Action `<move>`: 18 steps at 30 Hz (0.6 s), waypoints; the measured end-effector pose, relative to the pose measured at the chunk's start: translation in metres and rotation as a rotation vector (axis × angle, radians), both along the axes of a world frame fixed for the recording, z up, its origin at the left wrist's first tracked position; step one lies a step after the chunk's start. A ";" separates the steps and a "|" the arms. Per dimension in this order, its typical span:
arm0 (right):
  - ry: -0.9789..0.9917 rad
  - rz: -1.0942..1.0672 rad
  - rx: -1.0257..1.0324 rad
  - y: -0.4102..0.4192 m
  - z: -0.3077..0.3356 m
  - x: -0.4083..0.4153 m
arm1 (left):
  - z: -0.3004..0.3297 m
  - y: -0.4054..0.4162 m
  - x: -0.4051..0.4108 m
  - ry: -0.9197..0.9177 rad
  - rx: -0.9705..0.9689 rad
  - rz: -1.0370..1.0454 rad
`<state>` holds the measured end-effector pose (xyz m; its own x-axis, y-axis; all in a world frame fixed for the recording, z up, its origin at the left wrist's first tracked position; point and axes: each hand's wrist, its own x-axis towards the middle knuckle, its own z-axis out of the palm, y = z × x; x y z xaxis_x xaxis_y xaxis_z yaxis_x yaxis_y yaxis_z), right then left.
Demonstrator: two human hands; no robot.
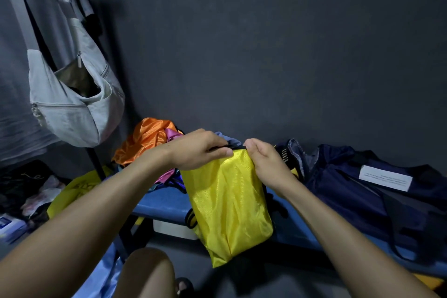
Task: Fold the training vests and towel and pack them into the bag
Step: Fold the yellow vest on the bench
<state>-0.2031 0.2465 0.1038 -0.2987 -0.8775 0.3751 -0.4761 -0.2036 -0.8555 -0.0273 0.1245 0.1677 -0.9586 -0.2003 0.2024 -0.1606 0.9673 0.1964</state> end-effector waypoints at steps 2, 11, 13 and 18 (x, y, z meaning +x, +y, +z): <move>-0.023 0.044 -0.041 0.002 0.000 -0.001 | -0.002 -0.001 0.000 0.044 0.034 0.008; 0.139 0.025 -0.283 0.013 0.000 -0.010 | -0.006 0.005 0.011 0.112 0.741 0.092; 0.254 -0.013 -0.348 0.015 0.000 -0.005 | -0.007 0.005 0.009 0.107 0.785 0.066; 0.412 -0.056 -0.443 0.019 -0.002 0.001 | -0.008 0.003 0.006 0.077 0.808 0.009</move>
